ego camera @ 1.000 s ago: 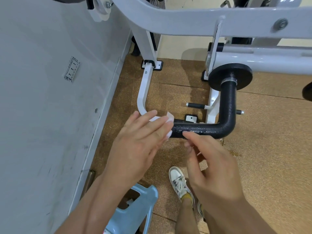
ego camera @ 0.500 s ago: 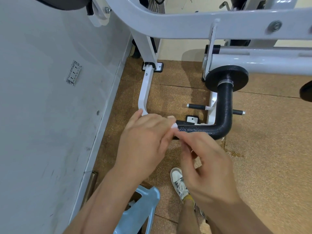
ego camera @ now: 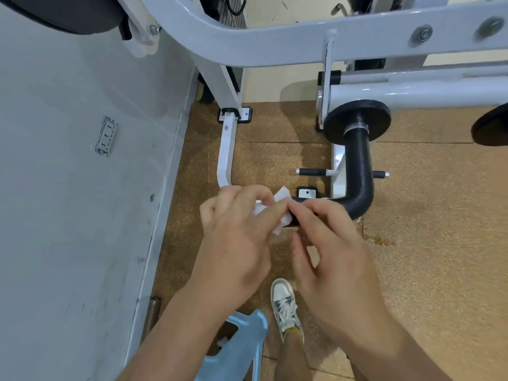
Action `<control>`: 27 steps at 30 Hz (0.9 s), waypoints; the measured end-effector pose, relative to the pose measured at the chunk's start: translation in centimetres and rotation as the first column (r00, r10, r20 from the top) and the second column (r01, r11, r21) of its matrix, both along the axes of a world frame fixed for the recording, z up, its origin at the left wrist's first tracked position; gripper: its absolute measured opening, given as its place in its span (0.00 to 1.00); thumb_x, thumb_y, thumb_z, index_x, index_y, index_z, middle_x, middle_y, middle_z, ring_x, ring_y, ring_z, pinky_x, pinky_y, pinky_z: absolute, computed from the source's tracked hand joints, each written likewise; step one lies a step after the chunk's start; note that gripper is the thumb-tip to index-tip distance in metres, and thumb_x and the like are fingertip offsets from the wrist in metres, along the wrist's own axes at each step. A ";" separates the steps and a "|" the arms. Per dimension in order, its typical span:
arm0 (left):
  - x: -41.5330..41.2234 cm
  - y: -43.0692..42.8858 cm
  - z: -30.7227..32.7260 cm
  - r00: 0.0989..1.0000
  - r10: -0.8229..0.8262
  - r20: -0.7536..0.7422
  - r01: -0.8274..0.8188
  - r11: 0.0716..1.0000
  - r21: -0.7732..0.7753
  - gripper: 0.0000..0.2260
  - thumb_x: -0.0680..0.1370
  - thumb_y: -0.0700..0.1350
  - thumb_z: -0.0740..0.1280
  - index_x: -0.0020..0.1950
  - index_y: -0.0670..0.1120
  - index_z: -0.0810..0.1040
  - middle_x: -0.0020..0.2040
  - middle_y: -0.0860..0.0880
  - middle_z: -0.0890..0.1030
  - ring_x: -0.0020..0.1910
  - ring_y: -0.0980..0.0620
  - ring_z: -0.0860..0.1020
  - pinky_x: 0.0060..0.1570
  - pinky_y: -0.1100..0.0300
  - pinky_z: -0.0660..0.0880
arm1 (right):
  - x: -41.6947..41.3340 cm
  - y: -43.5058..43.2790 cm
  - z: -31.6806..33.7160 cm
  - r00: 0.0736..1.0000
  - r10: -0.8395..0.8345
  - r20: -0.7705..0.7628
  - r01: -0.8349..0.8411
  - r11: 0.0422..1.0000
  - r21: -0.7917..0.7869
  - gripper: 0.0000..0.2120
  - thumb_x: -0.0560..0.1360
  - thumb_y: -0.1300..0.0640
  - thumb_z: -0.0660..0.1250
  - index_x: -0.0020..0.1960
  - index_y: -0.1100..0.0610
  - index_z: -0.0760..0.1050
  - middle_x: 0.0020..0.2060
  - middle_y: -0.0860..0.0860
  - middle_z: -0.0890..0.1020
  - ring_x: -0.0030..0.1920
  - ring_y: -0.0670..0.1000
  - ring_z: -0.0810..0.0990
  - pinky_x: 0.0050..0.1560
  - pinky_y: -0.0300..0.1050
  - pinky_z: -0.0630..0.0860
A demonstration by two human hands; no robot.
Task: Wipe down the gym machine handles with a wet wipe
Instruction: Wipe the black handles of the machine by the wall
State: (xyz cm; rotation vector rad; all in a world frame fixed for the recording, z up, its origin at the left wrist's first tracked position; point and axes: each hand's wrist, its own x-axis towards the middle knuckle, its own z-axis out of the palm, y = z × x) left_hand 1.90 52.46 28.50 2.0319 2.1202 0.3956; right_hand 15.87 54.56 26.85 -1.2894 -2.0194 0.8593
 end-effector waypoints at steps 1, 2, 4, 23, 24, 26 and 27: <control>-0.2 0.3 0.3 0.999 -0.001 0.039 0.001 1.000 -0.004 0.12 0.77 0.48 0.58 0.55 0.55 0.78 0.50 0.56 0.78 0.50 0.54 0.70 0.49 0.55 0.61 | -0.5 -0.1 0.1 1.000 -0.002 -0.004 0.002 1.000 -0.007 0.18 0.77 0.57 0.62 0.66 0.57 0.74 0.56 0.48 0.75 0.46 0.45 0.78 0.44 0.44 0.79; -0.3 0.7 0.8 0.996 0.020 0.085 -0.019 1.000 -0.010 0.11 0.77 0.47 0.60 0.54 0.56 0.79 0.47 0.60 0.78 0.49 0.58 0.70 0.48 0.56 0.62 | -1.0 -0.2 0.3 1.000 -0.005 -0.007 0.005 1.000 -0.007 0.18 0.77 0.57 0.62 0.67 0.57 0.73 0.55 0.48 0.76 0.47 0.45 0.78 0.46 0.42 0.78; -0.9 0.8 1.3 0.975 0.103 0.197 -0.092 0.994 -0.062 0.15 0.76 0.44 0.65 0.59 0.61 0.75 0.42 0.67 0.77 0.48 0.69 0.69 0.51 0.62 0.65 | -1.8 -0.3 0.7 0.999 -0.027 0.041 0.026 0.999 0.020 0.18 0.77 0.55 0.62 0.66 0.57 0.74 0.54 0.47 0.78 0.48 0.45 0.78 0.47 0.39 0.76; -2.5 0.7 1.0 0.963 -0.115 0.243 0.110 0.993 0.030 0.12 0.75 0.42 0.63 0.55 0.50 0.82 0.50 0.60 0.82 0.44 0.56 0.74 0.49 0.72 0.67 | -1.4 -0.7 -1.2 0.954 -0.284 0.097 0.248 0.928 0.279 0.10 0.72 0.64 0.70 0.52 0.60 0.83 0.44 0.54 0.82 0.42 0.55 0.79 0.46 0.38 0.71; -2.2 0.7 0.9 0.967 -0.119 0.225 0.114 0.993 0.034 0.12 0.76 0.44 0.63 0.54 0.51 0.83 0.50 0.60 0.82 0.44 0.55 0.73 0.48 0.71 0.67 | -0.8 -0.6 -1.3 0.933 -0.349 0.088 0.313 0.907 0.281 0.10 0.71 0.64 0.70 0.51 0.60 0.83 0.43 0.53 0.83 0.42 0.54 0.80 0.46 0.36 0.71; -1.6 0.9 0.7 0.976 -0.117 0.186 0.113 0.993 0.033 0.11 0.77 0.46 0.63 0.53 0.52 0.83 0.50 0.59 0.82 0.43 0.56 0.71 0.46 0.69 0.67 | -1.2 -0.7 -1.4 0.909 -0.412 0.065 0.382 0.885 0.266 0.10 0.70 0.65 0.71 0.50 0.60 0.83 0.42 0.53 0.83 0.42 0.53 0.80 0.45 0.37 0.72; -1.4 1.0 0.6 0.978 -0.115 0.171 0.112 0.993 0.029 0.10 0.77 0.46 0.63 0.53 0.52 0.83 0.50 0.59 0.82 0.43 0.56 0.71 0.46 0.68 0.66 | -1.7 -0.9 -1.5 0.917 -0.397 0.046 0.371 0.889 0.267 0.10 0.70 0.66 0.71 0.50 0.60 0.83 0.42 0.53 0.83 0.43 0.53 0.80 0.45 0.39 0.73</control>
